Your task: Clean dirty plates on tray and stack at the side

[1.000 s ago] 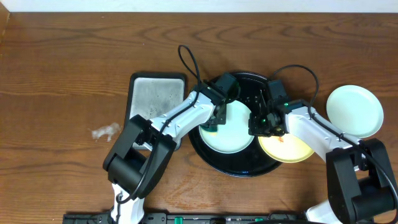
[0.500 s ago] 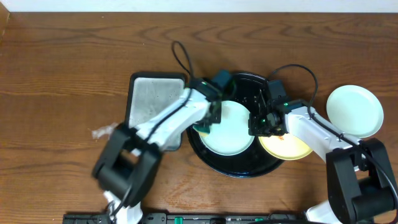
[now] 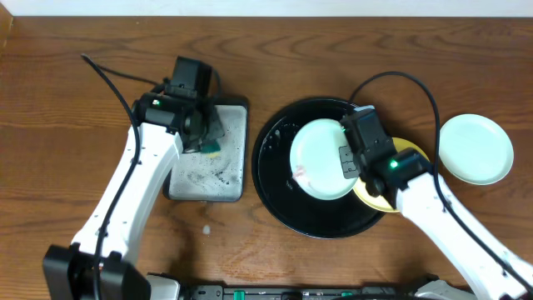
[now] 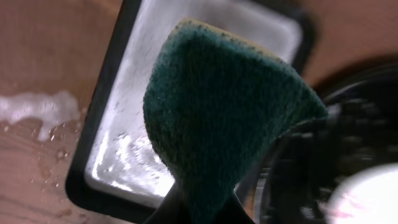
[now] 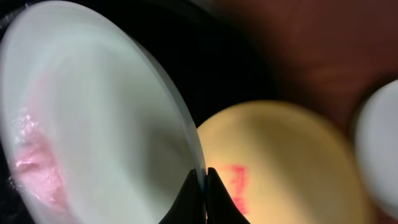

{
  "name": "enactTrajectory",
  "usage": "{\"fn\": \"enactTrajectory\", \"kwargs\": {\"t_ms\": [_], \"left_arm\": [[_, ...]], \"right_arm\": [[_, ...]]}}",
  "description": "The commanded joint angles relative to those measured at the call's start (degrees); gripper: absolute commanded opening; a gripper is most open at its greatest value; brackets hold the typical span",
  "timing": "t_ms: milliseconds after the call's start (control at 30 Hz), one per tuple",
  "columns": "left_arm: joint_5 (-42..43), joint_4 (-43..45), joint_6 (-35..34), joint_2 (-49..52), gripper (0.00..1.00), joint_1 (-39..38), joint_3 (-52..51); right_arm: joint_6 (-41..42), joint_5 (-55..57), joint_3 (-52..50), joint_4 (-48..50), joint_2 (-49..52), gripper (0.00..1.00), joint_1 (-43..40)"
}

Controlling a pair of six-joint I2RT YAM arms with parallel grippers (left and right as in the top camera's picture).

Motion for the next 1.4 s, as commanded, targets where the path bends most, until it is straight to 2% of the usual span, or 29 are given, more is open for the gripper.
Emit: {"fn": "enactTrajectory", "kwargs": {"t_ms": [0, 33, 100, 267, 567, 733, 800, 833, 1367], "left_arm": [[0.87, 1.20, 4.35, 1.49, 0.13, 2.99, -5.14], [0.87, 1.57, 5.09, 1.53, 0.15, 3.19, -5.60], [0.87, 1.84, 6.73, 1.51, 0.25, 3.37, -5.97], [1.90, 1.79, 7.10, 0.92, 0.43, 3.39, -5.90], [3.21, 1.42, 7.10, -6.62, 0.53, 3.39, -5.81], [3.19, 0.92, 7.10, -11.67, 0.62, 3.39, -5.81], [3.19, 0.92, 7.10, -12.72, 0.70, 3.37, -5.81], [3.19, 0.92, 7.10, -12.98, 0.79, 3.37, -5.81], [3.19, 0.94, 7.10, -12.96, 0.81, 3.37, -5.81]], "right_arm": [[-7.89, 18.34, 3.37, -0.52, -4.59, 0.01, 7.52], [-8.85, 20.50, 3.61, -0.61, -4.90, 0.01, 8.92], [-11.41, 27.45, 4.50, -1.09, -5.20, 0.01, 12.81], [-15.13, 31.06, 5.53, -1.18, -5.20, 0.01, 18.14], [-19.04, 41.70, 5.55, -1.14, -5.20, 0.01, 26.93], [-20.41, 46.75, 5.55, -1.09, -5.49, 0.01, 30.71], [-20.44, 47.60, 5.57, -1.09, -5.73, 0.01, 31.63], [-20.41, 47.58, 5.57, -1.07, -5.90, 0.01, 31.93], [-22.99, 47.56, 5.62, -0.24, -10.16, 0.01, 32.52]]}}
